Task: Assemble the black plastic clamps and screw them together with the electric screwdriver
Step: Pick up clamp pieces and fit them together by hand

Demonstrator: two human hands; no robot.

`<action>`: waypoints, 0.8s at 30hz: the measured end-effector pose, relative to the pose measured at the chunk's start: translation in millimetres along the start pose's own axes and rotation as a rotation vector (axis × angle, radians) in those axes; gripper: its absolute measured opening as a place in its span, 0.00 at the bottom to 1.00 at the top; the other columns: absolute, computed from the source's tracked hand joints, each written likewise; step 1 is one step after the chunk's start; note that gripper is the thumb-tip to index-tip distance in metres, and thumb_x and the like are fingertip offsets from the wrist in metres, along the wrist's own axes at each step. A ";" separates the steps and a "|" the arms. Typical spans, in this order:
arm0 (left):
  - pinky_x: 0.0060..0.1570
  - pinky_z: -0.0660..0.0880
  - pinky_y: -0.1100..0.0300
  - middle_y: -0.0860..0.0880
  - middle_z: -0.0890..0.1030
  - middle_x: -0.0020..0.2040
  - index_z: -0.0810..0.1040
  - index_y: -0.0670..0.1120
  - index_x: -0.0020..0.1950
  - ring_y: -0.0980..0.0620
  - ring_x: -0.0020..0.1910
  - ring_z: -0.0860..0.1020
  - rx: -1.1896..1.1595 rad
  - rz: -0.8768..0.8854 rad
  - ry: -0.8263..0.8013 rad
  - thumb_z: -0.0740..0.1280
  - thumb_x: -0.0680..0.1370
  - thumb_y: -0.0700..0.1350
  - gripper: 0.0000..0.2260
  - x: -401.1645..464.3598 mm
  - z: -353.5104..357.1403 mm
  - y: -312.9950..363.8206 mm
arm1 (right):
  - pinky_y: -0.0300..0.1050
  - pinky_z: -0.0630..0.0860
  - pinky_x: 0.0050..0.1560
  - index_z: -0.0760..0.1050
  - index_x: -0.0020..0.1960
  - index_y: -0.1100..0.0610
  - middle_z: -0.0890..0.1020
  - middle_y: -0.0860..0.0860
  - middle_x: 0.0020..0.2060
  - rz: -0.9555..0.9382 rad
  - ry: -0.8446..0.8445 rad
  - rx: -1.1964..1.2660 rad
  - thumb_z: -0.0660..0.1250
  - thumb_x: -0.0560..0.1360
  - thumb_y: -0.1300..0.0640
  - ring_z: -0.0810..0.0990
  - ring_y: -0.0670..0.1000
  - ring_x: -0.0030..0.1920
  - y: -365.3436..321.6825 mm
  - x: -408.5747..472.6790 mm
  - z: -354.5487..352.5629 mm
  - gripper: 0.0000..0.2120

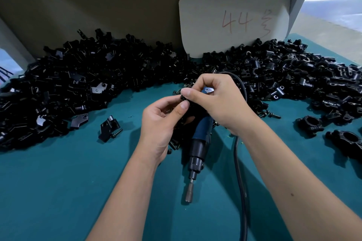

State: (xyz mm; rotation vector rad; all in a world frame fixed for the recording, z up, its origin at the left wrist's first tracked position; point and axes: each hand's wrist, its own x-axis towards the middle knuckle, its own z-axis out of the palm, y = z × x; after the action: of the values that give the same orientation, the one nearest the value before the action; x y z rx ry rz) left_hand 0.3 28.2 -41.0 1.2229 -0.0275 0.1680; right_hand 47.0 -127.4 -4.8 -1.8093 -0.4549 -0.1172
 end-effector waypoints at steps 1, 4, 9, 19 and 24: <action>0.47 0.82 0.59 0.40 0.87 0.51 0.85 0.40 0.57 0.46 0.50 0.86 -0.001 0.000 -0.002 0.75 0.72 0.44 0.15 0.1 0.6 -1.0 | 0.49 0.77 0.41 0.78 0.37 0.58 0.83 0.57 0.36 -0.024 0.014 -0.107 0.75 0.78 0.50 0.78 0.49 0.35 -0.1 0.0 0.9 0.16; 0.49 0.82 0.57 0.39 0.87 0.52 0.85 0.40 0.58 0.44 0.51 0.86 0.018 0.009 -0.004 0.75 0.73 0.44 0.15 1.7 -2.8 -2.4 | 0.52 0.71 0.38 0.70 0.34 0.54 0.76 0.51 0.30 -0.117 -0.037 -0.451 0.65 0.83 0.48 0.73 0.50 0.33 -6.0 -2.0 6.2 0.21; 0.50 0.83 0.52 0.40 0.87 0.51 0.86 0.43 0.55 0.42 0.50 0.86 0.097 0.071 -0.013 0.78 0.72 0.43 0.12 2.5 -6.9 -2.4 | 0.49 0.65 0.32 0.65 0.31 0.53 0.69 0.47 0.25 -0.080 -0.109 -0.533 0.60 0.85 0.47 0.67 0.48 0.28 -11.0 -2.0 3.5 0.25; 0.57 0.82 0.44 0.43 0.87 0.52 0.85 0.41 0.57 0.41 0.53 0.86 0.208 0.147 0.031 0.77 0.75 0.40 0.11 5.9 -3.9 -3.8 | 0.47 0.65 0.38 0.70 0.41 0.54 0.73 0.47 0.31 -0.087 -0.203 -0.518 0.61 0.85 0.50 0.71 0.47 0.35 -13.3 -3.7 -9.3 0.15; 0.51 0.84 0.50 0.43 0.88 0.49 0.86 0.43 0.55 0.44 0.49 0.86 0.231 0.155 -0.009 0.77 0.75 0.38 0.09 3.6 -1.3 -4.8 | 0.43 0.61 0.32 0.66 0.30 0.51 0.67 0.46 0.24 -0.101 -0.149 -0.524 0.60 0.86 0.45 0.66 0.47 0.28 -10.0 -4.0 -8.6 0.26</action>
State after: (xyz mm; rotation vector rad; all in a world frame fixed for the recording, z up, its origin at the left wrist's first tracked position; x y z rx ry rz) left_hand 4.5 28.3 -45.5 1.4526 -0.1141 0.3074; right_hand 41.0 -134.3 5.5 -2.3187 -0.6672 -0.1848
